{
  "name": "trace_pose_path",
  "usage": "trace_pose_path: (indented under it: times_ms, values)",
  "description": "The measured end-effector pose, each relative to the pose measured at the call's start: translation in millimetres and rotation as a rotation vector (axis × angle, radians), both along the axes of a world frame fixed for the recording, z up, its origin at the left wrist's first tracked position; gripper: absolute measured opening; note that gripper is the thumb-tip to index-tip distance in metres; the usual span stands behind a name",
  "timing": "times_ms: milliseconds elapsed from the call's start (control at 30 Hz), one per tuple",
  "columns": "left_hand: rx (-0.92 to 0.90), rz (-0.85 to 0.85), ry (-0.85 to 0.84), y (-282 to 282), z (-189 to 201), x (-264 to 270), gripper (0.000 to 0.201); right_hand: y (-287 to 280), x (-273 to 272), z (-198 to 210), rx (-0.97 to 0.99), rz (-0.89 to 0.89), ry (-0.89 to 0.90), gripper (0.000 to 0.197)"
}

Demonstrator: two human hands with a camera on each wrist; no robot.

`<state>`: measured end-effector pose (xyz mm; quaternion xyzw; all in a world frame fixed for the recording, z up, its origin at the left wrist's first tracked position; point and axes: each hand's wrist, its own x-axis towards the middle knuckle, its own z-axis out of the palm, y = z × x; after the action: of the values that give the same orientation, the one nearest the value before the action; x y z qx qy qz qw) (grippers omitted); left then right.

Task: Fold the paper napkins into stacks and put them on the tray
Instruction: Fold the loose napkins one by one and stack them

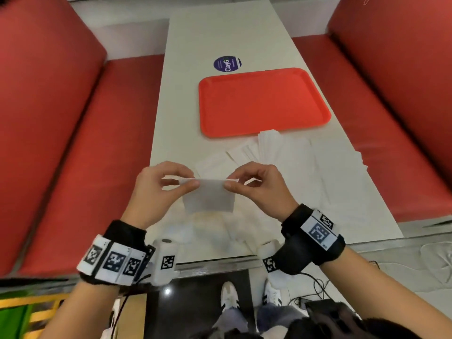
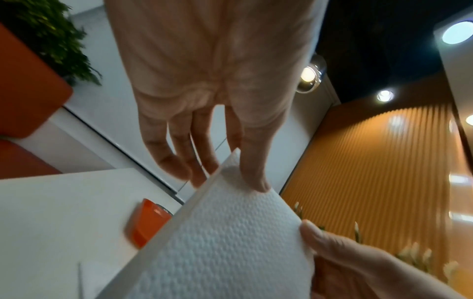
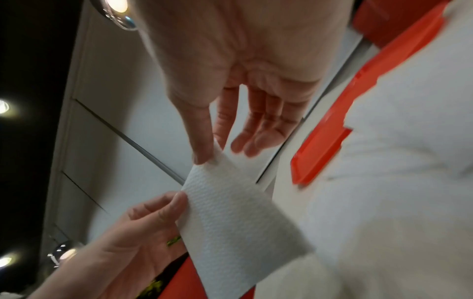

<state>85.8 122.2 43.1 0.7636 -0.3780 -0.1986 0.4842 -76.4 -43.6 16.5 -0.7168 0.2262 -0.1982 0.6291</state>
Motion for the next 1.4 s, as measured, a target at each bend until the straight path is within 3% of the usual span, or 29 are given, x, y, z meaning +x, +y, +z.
trace_pose_path:
  times_ms: [133,267,367,533,633,1067,1400]
  values:
    - [0.057,-0.024,0.032,25.8,1.2,21.1,0.007,26.7,21.8,-4.7,0.14,0.084,-0.029,0.005]
    - [0.064,0.048,0.164,48.0,-15.3,34.3,0.016,50.8,37.2,-14.6,0.221,0.097,-0.005,0.026]
    - [0.121,0.117,0.153,57.4,-36.1,41.4,0.018,65.3,47.6,-25.2,0.154,0.162,0.107,0.032]
    - [0.364,0.149,0.03,62.6,-61.5,43.3,0.021,80.4,61.4,-50.1,-0.072,0.139,0.334,0.015]
    - [0.508,0.11,0.093,68.6,-68.8,39.7,0.02,85.4,58.5,-61.1,-0.063,0.162,0.405,0.012]
    - [0.453,0.28,0.067,57.9,-71.0,41.0,0.021,80.7,75.5,-74.7,-0.12,0.113,0.419,0.013]
    - [0.484,0.227,-0.02,55.2,-87.7,37.1,0.02,85.7,74.2,-82.7,-0.212,0.151,0.476,0.021]
